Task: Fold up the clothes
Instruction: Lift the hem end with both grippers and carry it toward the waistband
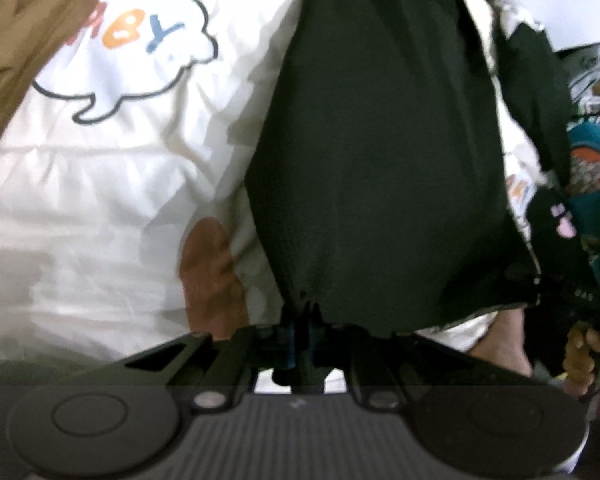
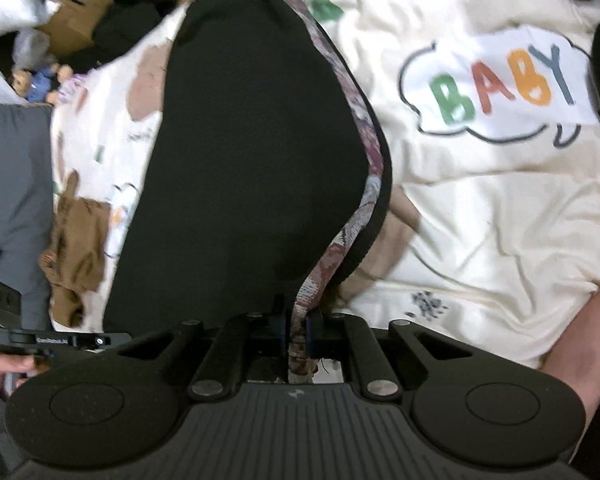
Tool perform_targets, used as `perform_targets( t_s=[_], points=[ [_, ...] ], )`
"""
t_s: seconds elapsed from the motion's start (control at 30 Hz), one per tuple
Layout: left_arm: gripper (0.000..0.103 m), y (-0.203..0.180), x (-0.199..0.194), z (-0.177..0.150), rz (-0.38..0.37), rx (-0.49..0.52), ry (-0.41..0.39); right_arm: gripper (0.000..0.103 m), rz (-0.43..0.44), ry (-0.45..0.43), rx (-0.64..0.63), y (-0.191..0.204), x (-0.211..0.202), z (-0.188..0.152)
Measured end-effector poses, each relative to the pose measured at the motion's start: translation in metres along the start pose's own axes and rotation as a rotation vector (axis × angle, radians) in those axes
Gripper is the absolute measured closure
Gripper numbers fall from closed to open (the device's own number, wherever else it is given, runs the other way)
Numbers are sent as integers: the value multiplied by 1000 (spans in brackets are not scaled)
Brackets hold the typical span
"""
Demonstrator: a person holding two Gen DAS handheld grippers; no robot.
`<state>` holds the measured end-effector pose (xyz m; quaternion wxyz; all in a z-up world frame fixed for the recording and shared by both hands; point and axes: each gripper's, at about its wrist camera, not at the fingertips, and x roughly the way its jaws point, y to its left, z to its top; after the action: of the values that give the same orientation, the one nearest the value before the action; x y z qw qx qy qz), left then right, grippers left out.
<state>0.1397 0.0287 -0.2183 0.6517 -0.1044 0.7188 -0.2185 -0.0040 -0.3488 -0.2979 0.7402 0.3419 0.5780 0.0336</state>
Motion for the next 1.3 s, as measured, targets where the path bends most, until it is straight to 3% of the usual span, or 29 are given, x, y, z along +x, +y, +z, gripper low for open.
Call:
perform_targets(
  t_s=[0.03,0.13,0.23,0.4,0.5,0.73,0.97,1.3],
  points=[
    [98,-1,-6,1,-8,6,-11,94,11,-13,-3,4,-4,1],
    [98,22,-21,-43,-29,22,-42,95,44,-54,-12,16,-14,4],
    [98,17,-34,-34,-55,45,-83,95,78,-94,-20,29,-25,6],
    [99,-19,-16,-18,-74,114,-149,95,124,-140,-49,51,-46,13],
    [99,-7,-52,-18,-79,148,-170,95,143,-149,-70,66,-56,13],
    [99,-4,-81,-21,-69,235,-183,95,185,-169,-120,98,-80,12],
    [99,19,-116,-30,-57,210,-212,95,190,-159,-113,106,-91,-7],
    [99,-6,-85,-12,-95,189,-234,95,193,-179,-121,112,-103,2]
  ],
)
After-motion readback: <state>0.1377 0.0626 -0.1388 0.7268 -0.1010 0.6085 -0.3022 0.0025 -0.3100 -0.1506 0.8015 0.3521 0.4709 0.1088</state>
